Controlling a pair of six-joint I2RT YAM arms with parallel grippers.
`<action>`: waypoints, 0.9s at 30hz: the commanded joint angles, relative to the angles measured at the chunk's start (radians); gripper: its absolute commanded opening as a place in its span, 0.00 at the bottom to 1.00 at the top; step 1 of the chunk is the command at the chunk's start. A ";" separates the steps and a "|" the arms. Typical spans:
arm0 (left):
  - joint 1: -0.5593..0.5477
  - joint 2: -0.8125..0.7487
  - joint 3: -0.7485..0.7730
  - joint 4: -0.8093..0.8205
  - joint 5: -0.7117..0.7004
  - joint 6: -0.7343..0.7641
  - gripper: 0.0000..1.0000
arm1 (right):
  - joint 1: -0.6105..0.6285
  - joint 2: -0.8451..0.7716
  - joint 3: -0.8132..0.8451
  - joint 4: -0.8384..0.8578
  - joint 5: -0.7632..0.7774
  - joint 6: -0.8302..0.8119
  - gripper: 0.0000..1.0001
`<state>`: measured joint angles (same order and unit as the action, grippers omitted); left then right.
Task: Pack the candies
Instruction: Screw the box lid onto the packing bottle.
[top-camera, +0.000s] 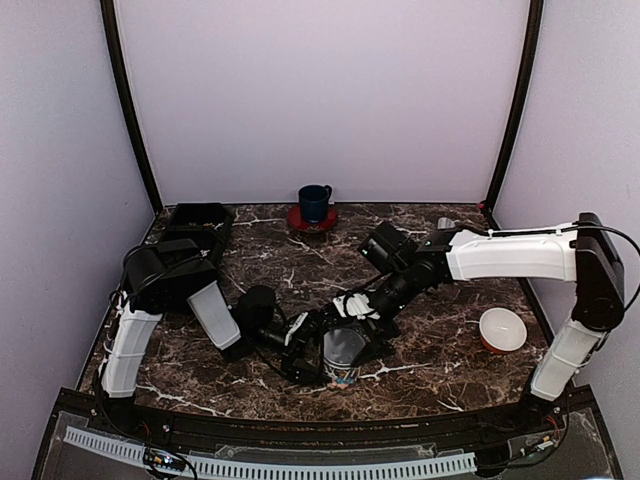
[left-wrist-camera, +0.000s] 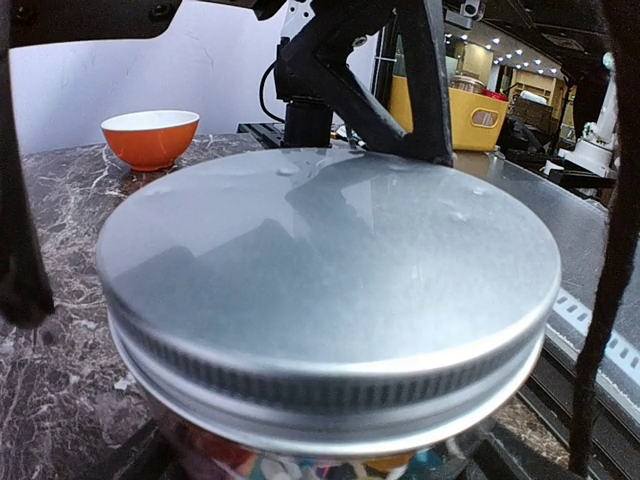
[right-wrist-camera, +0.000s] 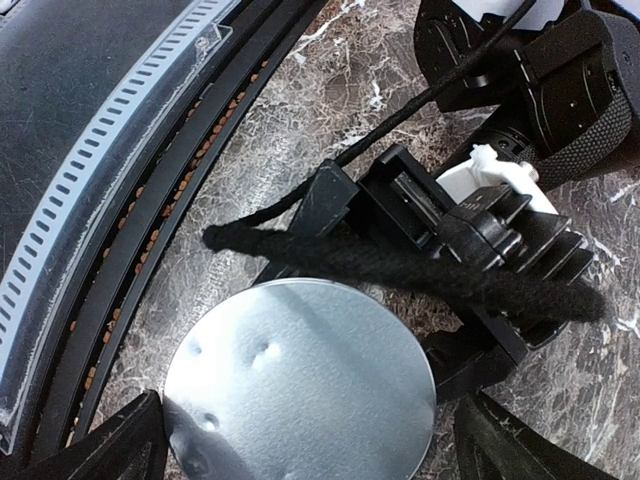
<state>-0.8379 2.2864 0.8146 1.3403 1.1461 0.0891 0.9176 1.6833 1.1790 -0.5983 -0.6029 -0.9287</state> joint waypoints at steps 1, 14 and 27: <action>-0.002 -0.033 0.002 -0.068 0.014 0.000 0.86 | 0.009 0.025 0.040 -0.007 -0.033 0.008 0.99; -0.001 -0.036 0.001 -0.076 -0.013 0.010 0.85 | 0.008 0.036 0.040 -0.019 -0.053 0.029 0.92; 0.004 -0.035 -0.035 0.005 -0.186 -0.015 0.82 | 0.010 0.014 -0.005 0.057 -0.010 0.136 0.85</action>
<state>-0.8375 2.2845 0.8108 1.3396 1.1175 0.0975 0.9192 1.7054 1.1927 -0.6121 -0.6361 -0.8860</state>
